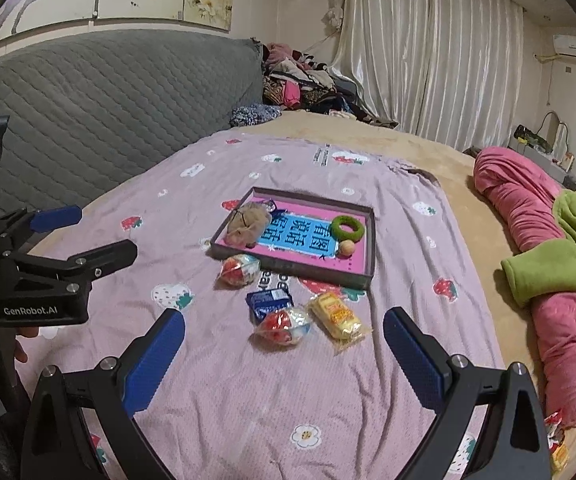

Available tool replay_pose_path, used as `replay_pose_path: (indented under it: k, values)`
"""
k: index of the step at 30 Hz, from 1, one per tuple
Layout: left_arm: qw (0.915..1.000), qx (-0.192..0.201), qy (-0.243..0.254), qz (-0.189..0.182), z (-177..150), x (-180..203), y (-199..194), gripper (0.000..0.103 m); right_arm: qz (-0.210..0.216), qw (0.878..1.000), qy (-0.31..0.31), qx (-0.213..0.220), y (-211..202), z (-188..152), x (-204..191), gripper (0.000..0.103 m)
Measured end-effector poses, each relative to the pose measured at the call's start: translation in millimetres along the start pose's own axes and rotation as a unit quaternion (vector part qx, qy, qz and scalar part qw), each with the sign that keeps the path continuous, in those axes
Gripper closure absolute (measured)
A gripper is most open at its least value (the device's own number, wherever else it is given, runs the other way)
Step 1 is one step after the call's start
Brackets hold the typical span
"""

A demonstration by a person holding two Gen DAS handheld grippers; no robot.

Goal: Organize objects
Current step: 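Withdraw both open tools back toward the wrapped candies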

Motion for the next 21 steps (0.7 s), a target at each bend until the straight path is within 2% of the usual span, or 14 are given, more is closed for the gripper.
replay_pose_path:
  k: [18, 21]
  values:
    - [0.9994, -0.036, -0.003, -0.004, -45.1, 0.4, 26.2, 0.001, -0.01, 1.0, 0.002, -0.023, 27.3, -33.2, -2.4, 0.003]
    - [0.9991, -0.042, -0.004, -0.008, -52.9, 2.0, 31.1, 0.001, -0.022, 0.999, -0.001, -0.029, 34.2, -41.5, -0.4, 0.003]
Point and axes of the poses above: each gripper's, at about its wrist camera, not at the fingertips, and y roughly the way its jaws point, x to its right, z to its top, the point moved 3 cm from there along y, roughly the way its jaws point, and after that the axes turned 6 degrees about z, right-handed, at the moved point
